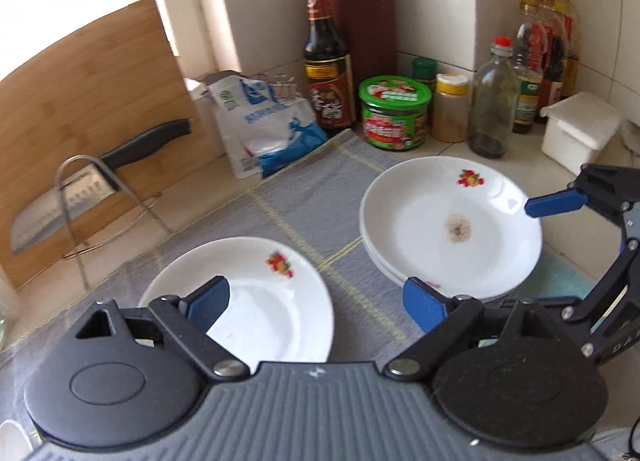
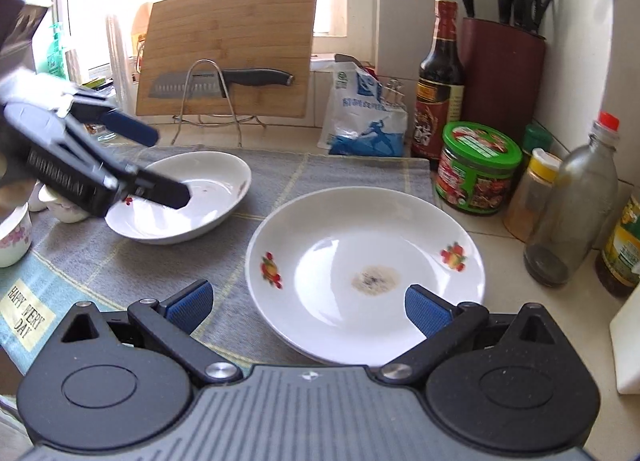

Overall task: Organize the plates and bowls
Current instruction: 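Open the left tool and withdraw it from the stacked plates, then move the right tool toward the fruit-print plate on the towel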

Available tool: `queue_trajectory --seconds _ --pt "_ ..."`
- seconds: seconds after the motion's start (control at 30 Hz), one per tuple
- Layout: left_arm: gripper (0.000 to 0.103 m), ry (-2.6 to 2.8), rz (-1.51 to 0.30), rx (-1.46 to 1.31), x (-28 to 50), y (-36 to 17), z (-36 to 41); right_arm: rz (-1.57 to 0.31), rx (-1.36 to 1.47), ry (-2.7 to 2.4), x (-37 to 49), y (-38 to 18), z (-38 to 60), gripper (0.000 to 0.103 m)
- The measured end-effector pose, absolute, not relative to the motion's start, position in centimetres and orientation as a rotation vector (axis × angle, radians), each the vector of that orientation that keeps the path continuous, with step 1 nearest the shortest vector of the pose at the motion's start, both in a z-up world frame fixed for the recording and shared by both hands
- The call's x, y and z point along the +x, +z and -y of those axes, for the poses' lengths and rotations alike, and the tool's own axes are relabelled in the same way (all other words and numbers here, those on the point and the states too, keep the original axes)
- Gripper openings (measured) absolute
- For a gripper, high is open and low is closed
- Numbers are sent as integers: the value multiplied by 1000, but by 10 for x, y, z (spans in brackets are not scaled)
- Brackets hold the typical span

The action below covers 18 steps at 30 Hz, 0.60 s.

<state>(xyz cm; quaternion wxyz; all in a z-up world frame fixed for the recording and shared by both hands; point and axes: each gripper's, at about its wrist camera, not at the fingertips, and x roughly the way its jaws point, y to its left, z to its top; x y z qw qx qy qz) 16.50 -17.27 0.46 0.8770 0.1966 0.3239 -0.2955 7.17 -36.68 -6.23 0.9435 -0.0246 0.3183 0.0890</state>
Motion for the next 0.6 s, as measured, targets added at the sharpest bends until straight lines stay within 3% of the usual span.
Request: queue_trajectory --seconds 0.33,0.6 --pt "95 -489 -751 266 142 -37 103 -659 -79 172 88 -51 309 103" --pt "95 -464 -814 209 153 -78 91 -694 -96 135 86 -50 278 103"
